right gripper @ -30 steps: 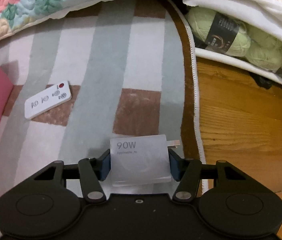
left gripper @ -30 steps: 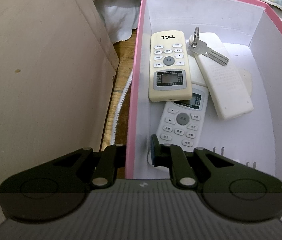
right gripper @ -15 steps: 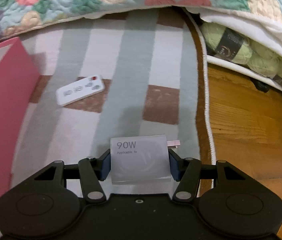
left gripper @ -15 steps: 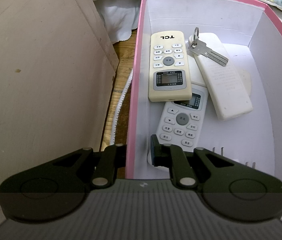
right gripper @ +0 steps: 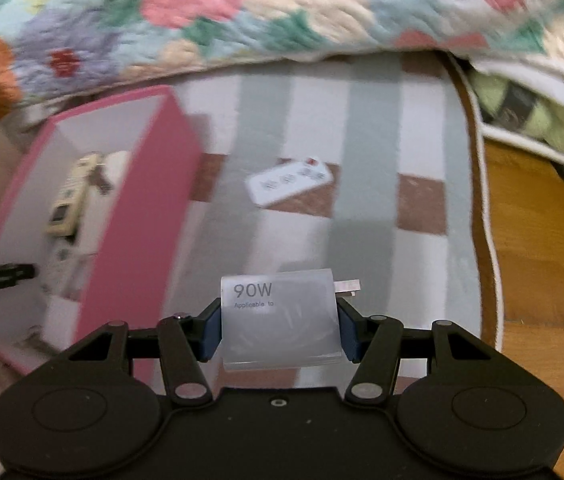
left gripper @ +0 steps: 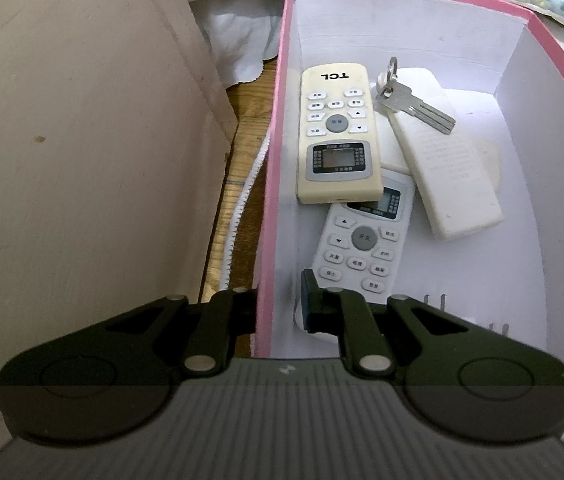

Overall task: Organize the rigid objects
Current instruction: 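Carry the large white charger into the box and release it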

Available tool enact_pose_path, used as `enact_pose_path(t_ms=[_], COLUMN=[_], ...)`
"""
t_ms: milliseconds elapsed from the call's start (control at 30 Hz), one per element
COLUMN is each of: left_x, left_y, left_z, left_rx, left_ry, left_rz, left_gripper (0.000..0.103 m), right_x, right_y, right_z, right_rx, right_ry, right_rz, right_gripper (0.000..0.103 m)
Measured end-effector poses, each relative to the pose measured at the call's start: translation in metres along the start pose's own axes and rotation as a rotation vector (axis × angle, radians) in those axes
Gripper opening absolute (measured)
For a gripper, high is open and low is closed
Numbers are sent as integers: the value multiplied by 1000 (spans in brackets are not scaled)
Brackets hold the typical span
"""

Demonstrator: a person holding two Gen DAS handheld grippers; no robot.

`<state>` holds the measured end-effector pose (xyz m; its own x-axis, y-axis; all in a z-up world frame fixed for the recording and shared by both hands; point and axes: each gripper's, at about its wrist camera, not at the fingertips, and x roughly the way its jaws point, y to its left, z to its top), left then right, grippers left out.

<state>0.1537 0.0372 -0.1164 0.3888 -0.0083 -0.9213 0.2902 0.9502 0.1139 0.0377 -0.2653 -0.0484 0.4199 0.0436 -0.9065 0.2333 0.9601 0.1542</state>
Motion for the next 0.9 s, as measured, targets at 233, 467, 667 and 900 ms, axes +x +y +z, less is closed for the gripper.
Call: enact_pose_path(t_ms=[233,467,667,900], left_x=[2,-1,-2,-4], left_y=[4,1,8,15], left_z=[1,-1,0,-3], left_rx=[-15,1,-39,-80], left_ry=[7,-3,1,11], left_rz=[-3,1,-26,-60], left_gripper=[8,8,7,6], right_x=[-18,-35,-48,-33], right_y=[31,61,91,133], right_z=[4,4,10,24], right_rx=[-73,-136,-213,-400], right_ry=[-20,-26,-55,-50], right_rz=[41,96,182,272], right_gripper=[62,62,62,62])
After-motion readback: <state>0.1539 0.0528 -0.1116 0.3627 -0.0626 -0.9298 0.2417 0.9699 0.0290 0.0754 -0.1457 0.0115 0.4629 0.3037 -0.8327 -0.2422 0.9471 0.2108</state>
